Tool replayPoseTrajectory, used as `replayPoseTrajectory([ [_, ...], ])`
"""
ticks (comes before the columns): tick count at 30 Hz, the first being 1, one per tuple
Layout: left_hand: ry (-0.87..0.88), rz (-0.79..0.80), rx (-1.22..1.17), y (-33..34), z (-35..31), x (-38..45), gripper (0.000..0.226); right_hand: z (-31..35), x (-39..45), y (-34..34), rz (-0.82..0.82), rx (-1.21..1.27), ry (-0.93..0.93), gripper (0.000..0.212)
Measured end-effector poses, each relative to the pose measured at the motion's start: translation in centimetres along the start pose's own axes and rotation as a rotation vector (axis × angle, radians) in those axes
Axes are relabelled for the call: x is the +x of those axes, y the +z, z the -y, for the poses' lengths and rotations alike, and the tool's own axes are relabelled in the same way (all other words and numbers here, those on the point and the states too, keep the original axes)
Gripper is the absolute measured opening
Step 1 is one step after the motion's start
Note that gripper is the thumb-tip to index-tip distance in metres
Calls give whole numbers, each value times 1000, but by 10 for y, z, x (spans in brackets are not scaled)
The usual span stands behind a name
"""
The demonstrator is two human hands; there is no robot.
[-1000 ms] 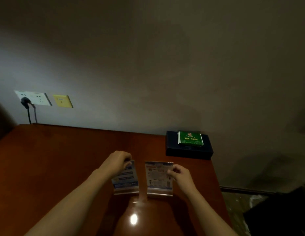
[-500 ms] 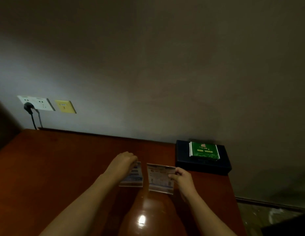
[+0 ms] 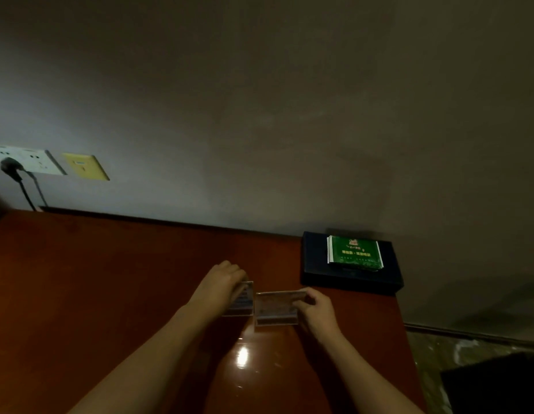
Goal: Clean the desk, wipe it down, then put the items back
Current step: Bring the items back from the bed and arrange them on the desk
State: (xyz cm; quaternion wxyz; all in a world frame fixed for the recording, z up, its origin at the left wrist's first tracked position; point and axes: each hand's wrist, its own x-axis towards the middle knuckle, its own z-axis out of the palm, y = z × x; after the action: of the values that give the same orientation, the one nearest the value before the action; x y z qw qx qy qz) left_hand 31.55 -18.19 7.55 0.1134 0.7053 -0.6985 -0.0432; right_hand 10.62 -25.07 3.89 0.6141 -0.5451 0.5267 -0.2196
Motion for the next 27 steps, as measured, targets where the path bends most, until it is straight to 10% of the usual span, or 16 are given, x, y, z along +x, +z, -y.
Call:
replayPoseTrajectory([
  [4, -9, -35, 5, -6, -1, -5, 29, -12, -7, -2, -48, 69, 24, 25],
  [9, -135, -218, -46, 22, -1, -51, 44, -42, -39, 2, -91, -543, -114, 20],
  [16, -230, 322, -76, 74, -10, -99, 37, -64, -60, 33, 148, -1119, -162, 46],
  [27, -49, 436, -229, 104, -55, -40, 55, -58, -26, 29, 279, -1283, -98, 66],
])
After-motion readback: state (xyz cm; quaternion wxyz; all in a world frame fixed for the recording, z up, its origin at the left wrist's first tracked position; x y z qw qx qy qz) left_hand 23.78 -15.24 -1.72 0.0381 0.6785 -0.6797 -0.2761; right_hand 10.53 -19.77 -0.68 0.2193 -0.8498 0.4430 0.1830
